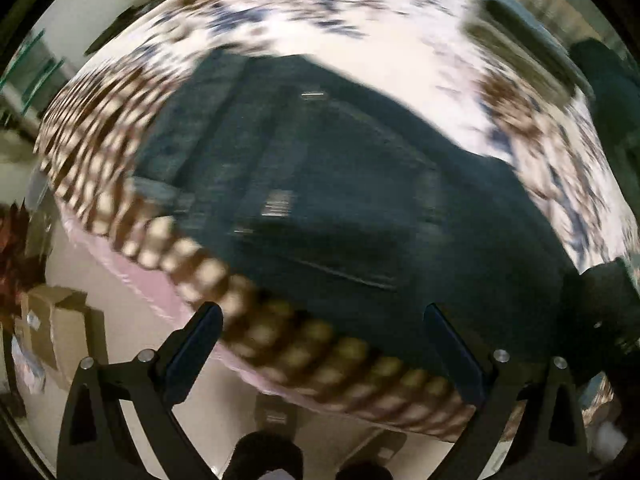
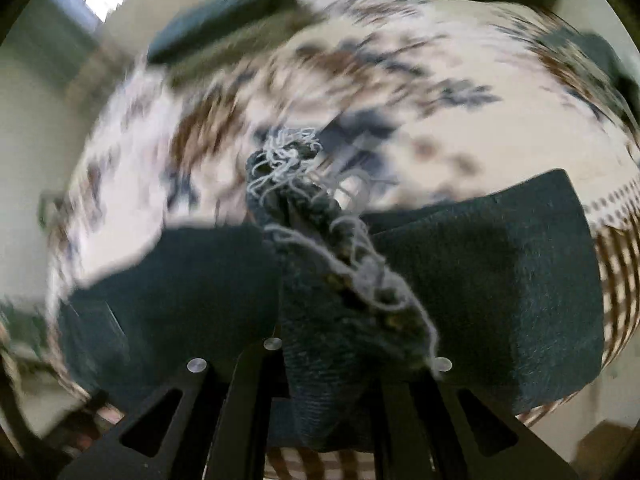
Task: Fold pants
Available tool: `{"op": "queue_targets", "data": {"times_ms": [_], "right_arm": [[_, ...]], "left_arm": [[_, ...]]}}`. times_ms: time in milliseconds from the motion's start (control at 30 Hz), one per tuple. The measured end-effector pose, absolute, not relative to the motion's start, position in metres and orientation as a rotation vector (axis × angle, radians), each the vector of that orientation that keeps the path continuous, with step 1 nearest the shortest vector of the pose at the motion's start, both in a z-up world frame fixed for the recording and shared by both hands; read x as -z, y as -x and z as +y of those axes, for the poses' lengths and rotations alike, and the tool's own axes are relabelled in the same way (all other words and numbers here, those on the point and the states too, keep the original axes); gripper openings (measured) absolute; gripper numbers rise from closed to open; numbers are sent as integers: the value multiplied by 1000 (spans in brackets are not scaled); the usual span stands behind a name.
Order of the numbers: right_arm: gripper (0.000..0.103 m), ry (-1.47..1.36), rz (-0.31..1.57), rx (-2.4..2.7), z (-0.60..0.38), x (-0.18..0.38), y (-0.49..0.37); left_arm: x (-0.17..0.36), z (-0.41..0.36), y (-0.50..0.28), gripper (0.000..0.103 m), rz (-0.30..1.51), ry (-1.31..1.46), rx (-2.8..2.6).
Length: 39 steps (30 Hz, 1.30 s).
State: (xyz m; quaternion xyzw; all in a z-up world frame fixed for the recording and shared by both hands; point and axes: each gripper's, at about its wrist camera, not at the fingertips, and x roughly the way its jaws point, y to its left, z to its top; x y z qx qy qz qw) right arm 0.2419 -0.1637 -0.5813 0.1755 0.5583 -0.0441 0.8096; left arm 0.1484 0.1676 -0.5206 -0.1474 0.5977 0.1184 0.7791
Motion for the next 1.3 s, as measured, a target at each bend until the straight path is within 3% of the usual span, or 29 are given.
{"op": "queue_targets", "data": {"times_ms": [100, 200, 233, 300, 400, 800, 967, 1033, 1167, 1300], "right_arm": [[21, -240, 1337, 110, -116, 608, -250], [37, -224, 1348, 152, -100, 615, -251], [37, -234, 1353, 163, -99, 616, -252], [37, -241, 1352, 177, -98, 616, -251], [10, -198, 1336, 208, -96, 613, -242], [9, 107, 1345, 161, -47, 609, -233], [14, -118, 1396, 199, -69, 605, -252], [36, -265, 1422, 148, -80, 604, -253], [38, -677, 1339, 9, -125, 583, -237], [43, -737, 1260, 66, -155, 562, -219]], "left_arm": [[529, 198, -144, 103, 1300, 361, -288], [532, 222, -140, 103, 1294, 392, -311], [533, 227, -139, 103, 1291, 397, -317], [535, 234, -139, 103, 1292, 407, -326], [538, 245, -139, 103, 1298, 431, -342], [541, 260, -152, 103, 1293, 452, -380], [539, 265, -156, 103, 1281, 457, -411], [536, 266, -156, 103, 1277, 457, -415], [532, 266, -155, 103, 1276, 441, -413], [531, 267, -154, 103, 1271, 444, -424]]}}
